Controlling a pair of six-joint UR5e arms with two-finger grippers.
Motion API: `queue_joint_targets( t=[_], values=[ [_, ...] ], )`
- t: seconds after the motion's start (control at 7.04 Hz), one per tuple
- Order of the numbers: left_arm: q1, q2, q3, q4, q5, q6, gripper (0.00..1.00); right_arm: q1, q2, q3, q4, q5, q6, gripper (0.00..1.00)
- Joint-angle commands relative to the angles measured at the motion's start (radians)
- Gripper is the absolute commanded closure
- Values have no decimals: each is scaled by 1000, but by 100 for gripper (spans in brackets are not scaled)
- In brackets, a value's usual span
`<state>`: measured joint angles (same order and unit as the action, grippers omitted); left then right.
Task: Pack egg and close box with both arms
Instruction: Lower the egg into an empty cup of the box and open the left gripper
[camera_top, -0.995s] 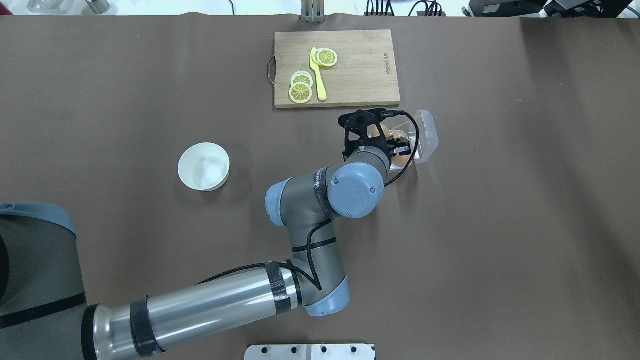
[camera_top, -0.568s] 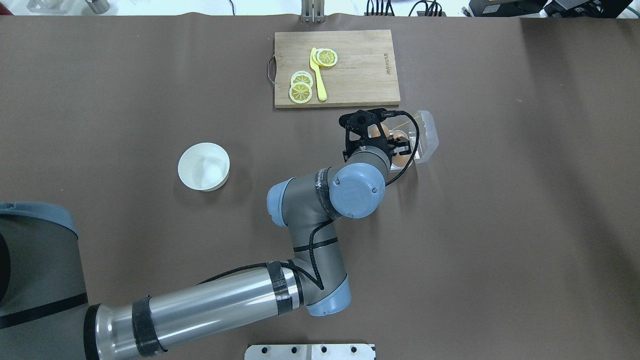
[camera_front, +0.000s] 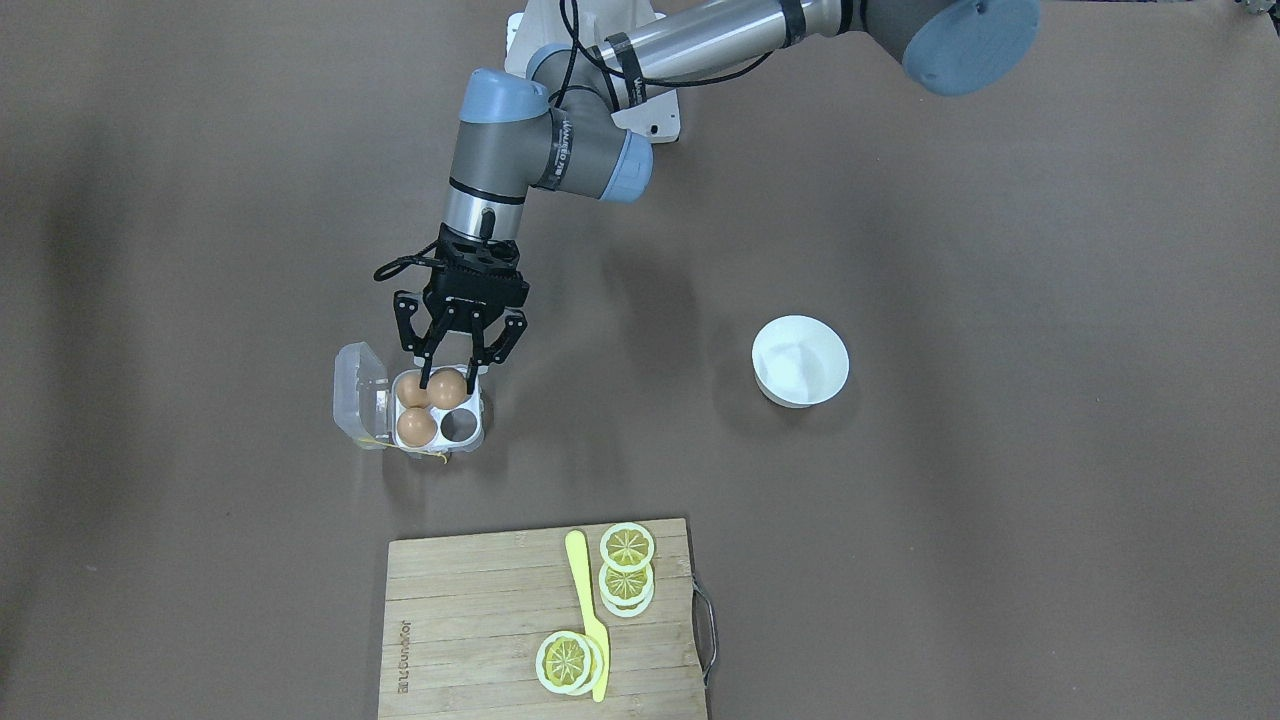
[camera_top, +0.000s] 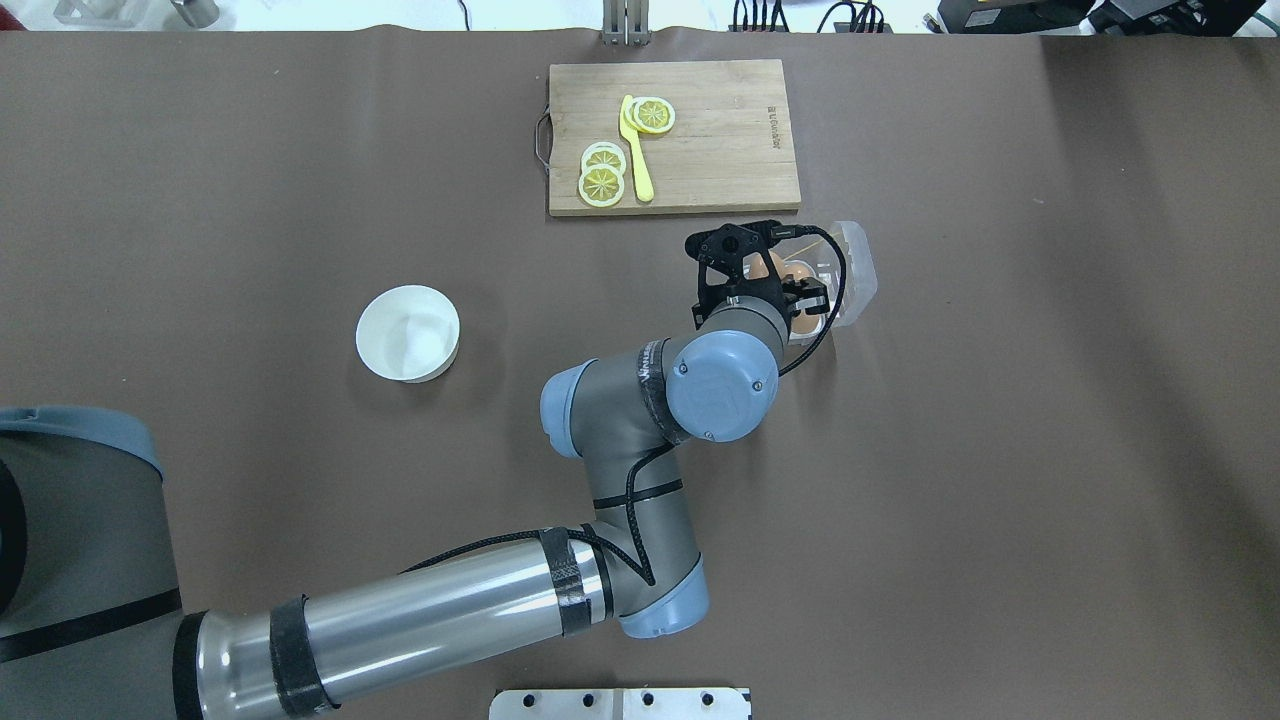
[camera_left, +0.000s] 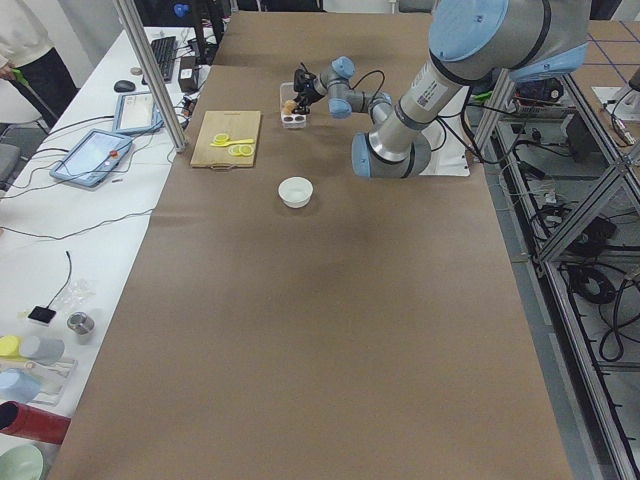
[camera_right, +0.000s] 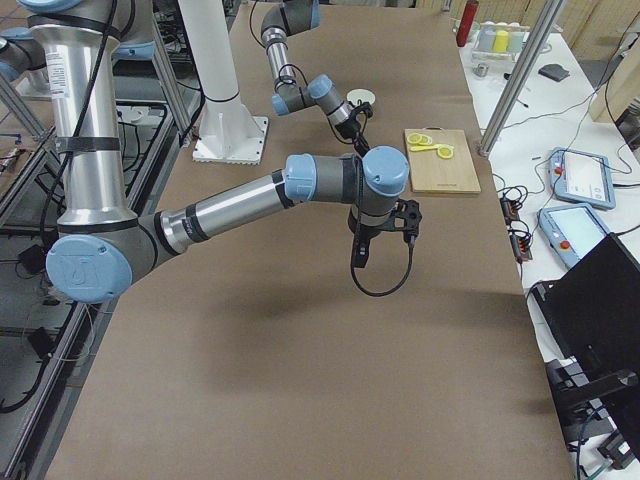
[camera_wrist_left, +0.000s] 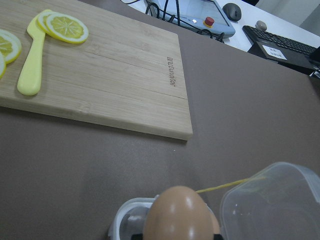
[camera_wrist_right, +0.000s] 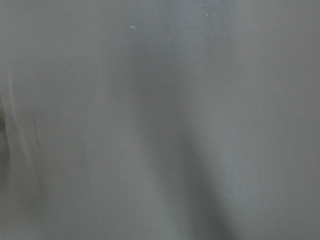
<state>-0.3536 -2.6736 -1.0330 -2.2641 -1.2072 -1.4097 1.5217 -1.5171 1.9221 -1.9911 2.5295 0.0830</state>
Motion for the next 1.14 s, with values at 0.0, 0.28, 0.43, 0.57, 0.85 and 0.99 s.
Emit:
queue_joint_targets(
  t=[0.0,0.28,0.43,0.57,0.85,0.99],
  values=[
    [2,0,10,0,0,0,53,0,0,0,0,0,3,0],
    [2,0,11,0,0,-2,33,0,0,5,0,2,6,0],
    [2,0,10,0,0,-3,21,0,0,3,0,14,6,0],
    [2,0,8,2,0,-2,8,0,0,3,0,14,6,0],
    [2,0,-4,0,0,-3,6,0,2,2,0,14,6,0],
    [-1,0,-5,-2,-2,-3,6,0,0,3,0,14,6,0]
  ],
)
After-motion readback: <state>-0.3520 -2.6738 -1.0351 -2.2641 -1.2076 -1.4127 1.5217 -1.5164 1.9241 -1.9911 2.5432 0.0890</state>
